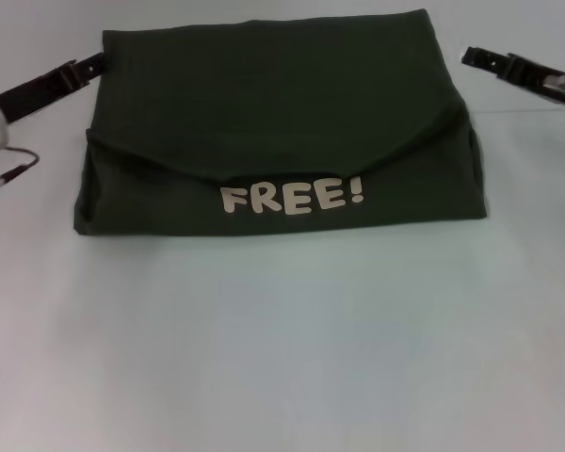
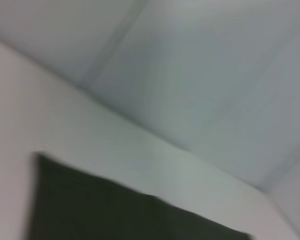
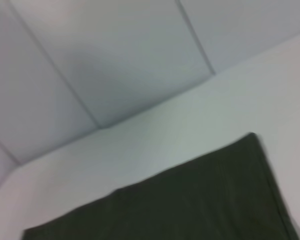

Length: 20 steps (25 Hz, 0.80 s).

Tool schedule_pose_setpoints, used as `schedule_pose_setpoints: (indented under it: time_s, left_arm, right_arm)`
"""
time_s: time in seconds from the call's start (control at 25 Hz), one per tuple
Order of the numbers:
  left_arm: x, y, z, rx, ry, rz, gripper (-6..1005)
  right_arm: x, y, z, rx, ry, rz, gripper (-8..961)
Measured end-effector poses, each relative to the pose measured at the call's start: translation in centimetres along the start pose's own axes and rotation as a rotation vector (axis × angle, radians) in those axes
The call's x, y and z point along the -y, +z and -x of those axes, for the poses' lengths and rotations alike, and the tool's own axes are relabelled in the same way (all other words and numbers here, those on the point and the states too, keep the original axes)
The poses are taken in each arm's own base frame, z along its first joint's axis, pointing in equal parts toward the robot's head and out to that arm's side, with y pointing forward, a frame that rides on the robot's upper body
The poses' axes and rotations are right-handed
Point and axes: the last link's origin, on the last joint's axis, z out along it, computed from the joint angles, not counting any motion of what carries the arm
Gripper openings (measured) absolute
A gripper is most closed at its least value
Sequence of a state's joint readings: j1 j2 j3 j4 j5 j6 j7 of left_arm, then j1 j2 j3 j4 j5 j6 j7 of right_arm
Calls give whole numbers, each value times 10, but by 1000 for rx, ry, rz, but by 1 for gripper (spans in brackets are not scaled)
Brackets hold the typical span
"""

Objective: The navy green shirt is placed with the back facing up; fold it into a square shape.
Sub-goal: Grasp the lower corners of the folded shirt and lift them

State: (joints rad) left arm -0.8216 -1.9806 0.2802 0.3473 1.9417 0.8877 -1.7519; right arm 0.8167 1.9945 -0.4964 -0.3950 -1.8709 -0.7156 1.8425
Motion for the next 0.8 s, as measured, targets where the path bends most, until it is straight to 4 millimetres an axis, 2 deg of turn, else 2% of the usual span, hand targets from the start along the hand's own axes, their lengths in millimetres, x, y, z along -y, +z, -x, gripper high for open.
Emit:
schedule_pose_setpoints:
  time_s: [0.08,0.28,0.32,0.52,0.8]
  left_arm:
    - [-2,-13,-1,38,51,69,698]
    - [12,-42,16,198,150,76,825]
    - [14,-44,20,228,166,71,850]
    - [23,-51,40,364,277,38,848]
    - [29,-53,50,379,401,31,845]
  right_arm:
    - [5,-13,4,-14,6,66,773]
    - [23,-50,7,-79,31,187,905]
    - [25,-56,6,-93,33,203,905]
    - [36,-73,2,-133,32,223,905]
    - [41,-77,-4,-167,26,206,904]
